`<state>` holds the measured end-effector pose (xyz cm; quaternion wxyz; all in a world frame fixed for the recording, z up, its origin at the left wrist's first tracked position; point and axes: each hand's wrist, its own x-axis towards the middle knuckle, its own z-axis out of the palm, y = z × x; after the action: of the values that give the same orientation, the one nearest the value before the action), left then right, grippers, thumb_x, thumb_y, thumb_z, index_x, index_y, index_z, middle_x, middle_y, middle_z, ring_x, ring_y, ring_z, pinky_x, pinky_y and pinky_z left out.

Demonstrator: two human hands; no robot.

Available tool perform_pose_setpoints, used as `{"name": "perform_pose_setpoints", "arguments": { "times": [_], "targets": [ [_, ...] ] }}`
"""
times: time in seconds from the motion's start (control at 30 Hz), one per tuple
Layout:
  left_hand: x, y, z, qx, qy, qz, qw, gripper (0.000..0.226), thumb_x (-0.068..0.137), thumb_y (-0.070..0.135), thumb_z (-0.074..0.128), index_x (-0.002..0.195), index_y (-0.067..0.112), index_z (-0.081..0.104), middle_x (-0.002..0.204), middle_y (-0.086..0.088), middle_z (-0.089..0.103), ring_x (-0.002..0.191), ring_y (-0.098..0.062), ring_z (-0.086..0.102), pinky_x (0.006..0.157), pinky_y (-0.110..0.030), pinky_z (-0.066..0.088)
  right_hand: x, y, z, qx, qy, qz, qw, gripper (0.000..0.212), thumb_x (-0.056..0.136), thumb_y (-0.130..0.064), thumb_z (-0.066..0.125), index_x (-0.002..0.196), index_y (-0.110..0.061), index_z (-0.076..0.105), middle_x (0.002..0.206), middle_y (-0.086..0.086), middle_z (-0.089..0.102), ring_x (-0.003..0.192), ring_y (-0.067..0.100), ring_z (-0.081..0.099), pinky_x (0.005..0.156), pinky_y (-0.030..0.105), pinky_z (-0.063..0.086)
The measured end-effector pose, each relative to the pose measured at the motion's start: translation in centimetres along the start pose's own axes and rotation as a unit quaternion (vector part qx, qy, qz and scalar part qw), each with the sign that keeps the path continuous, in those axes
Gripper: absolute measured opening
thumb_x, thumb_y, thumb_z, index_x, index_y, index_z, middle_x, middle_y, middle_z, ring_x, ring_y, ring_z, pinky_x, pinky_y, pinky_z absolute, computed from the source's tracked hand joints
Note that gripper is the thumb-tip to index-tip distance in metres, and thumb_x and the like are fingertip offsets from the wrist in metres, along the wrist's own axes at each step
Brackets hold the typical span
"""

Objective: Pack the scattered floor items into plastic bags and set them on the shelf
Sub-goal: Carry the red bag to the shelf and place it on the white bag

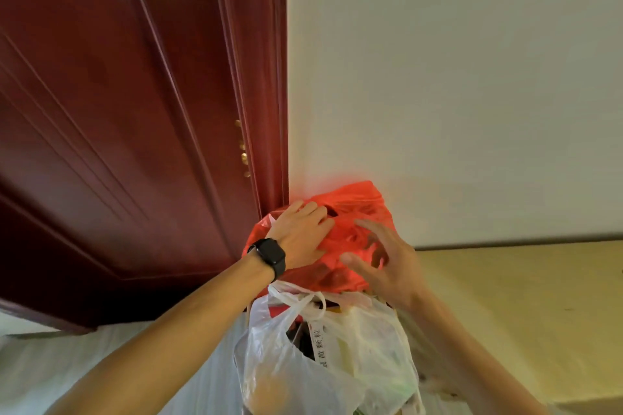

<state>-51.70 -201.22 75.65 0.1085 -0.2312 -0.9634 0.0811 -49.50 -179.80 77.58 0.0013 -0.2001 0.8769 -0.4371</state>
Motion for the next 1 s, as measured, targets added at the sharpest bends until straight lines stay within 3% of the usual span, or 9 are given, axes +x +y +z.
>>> {"name": "perform_pose_setpoints", "arguments": {
  "times": [0.1,0.17,0.27,0.37,0.47,0.53,0.67,0.8,1.0],
  "targets": [
    [-0.1,0.4,-0.5,-0.042,0.026,0.011,0.999,0.039,0.076,0.051,0.064,0.102,0.021,0.062,0.097,0.001,0.06,0.09,-0.022,0.056,0.077,-0.036,0.041,0.6,-0.5,0.9,-0.01,0.066,0.012,0.998,0.003,0.093,-0.035,0.064,0.091,-0.032,0.066,0.075,-0.021,0.064,0.067,0.003,0.059,0.06,0.015,0.04],
    [-1.1,0.2,-1.9,-0.174,0.006,-0.05,0.984,0.053,0.078,0.07,0.057,0.112,0.028,0.056,0.107,0.01,0.058,0.096,-0.014,0.055,0.081,-0.032,0.04,1.3,-0.6,-0.4,0.0,0.129,0.013,0.992,0.008,0.094,-0.025,0.063,0.088,-0.022,0.067,0.073,-0.016,0.065,0.067,0.004,0.059,0.063,0.012,0.041],
    [-4.2,-1.1,-2.1,-0.454,-0.025,-0.224,0.862,0.055,0.076,0.069,0.066,0.118,0.039,0.046,0.108,0.023,0.059,0.092,0.007,0.057,0.082,-0.025,0.049,3.6,0.7,-4.4,-0.01,0.234,0.044,0.971,0.008,0.094,-0.021,0.063,0.092,-0.015,0.069,0.077,-0.008,0.066,0.071,0.005,0.058,0.066,0.014,0.04],
    [-7.3,-1.2,0.8,-0.489,-0.005,-0.347,0.8,0.018,0.091,0.049,0.06,0.091,0.031,0.062,0.086,0.016,0.069,0.079,0.005,0.062,0.078,-0.032,0.051,6.2,5.0,-3.5,-0.044,0.183,0.152,0.97,0.018,0.096,-0.025,0.059,0.093,-0.01,0.068,0.079,0.001,0.068,0.078,0.021,0.063,0.067,0.023,0.038],
    [-8.2,0.8,3.1,-0.495,0.015,-0.416,0.763,0.025,0.092,0.042,0.062,0.073,0.026,0.058,0.07,0.013,0.066,0.064,0.005,0.058,0.067,-0.026,0.041,6.5,9.1,1.4,-0.046,0.114,0.255,0.959,0.024,0.096,-0.028,0.057,0.097,-0.007,0.07,0.095,0.015,0.073,0.096,0.034,0.065,0.079,0.034,0.043],
    [-8.0,1.4,3.3,-0.458,0.031,-0.415,0.785,0.025,0.09,0.04,0.065,0.073,0.024,0.058,0.077,0.012,0.065,0.068,0.001,0.058,0.068,-0.027,0.043,5.9,10.0,3.3,-0.021,0.111,0.303,0.946,0.027,0.098,-0.029,0.054,0.101,-0.006,0.069,0.103,0.017,0.071,0.103,0.037,0.062,0.081,0.033,0.04],
    [-7.0,1.8,1.8,-0.235,0.083,-0.295,0.923,0.021,0.083,0.042,0.067,0.07,0.028,0.06,0.114,0.014,0.053,0.1,-0.011,0.049,0.083,-0.032,0.038,5.5,10.1,3.1,-0.03,0.11,0.31,0.944,0.028,0.097,-0.033,0.055,0.099,-0.01,0.071,0.098,0.013,0.073,0.102,0.034,0.063,0.076,0.03,0.037],
    [-3.3,1.9,-0.9,-0.195,0.152,-0.2,0.948,0.038,0.082,0.049,0.061,0.116,0.032,0.06,0.132,0.007,0.05,0.119,-0.017,0.045,0.1,-0.041,0.035,4.5,8.7,2.5,-0.024,0.159,0.264,0.951,0.025,0.095,-0.033,0.056,0.104,-0.013,0.069,0.107,0.011,0.069,0.097,0.028,0.063,0.08,0.028,0.04],
    [-1.7,3.4,4.3,-0.194,-0.128,-0.194,0.953,0.066,0.096,0.065,0.018,0.155,0.04,0.001,0.163,0.011,-0.01,0.151,-0.022,-0.009,0.116,-0.063,-0.005,1.8,3.8,3.5,-0.193,0.216,0.014,0.957,0.047,0.098,-0.039,0.047,0.143,-0.025,0.044,0.156,0.004,0.03,0.143,0.025,0.025,0.113,0.041,0.024]
  ]
}}
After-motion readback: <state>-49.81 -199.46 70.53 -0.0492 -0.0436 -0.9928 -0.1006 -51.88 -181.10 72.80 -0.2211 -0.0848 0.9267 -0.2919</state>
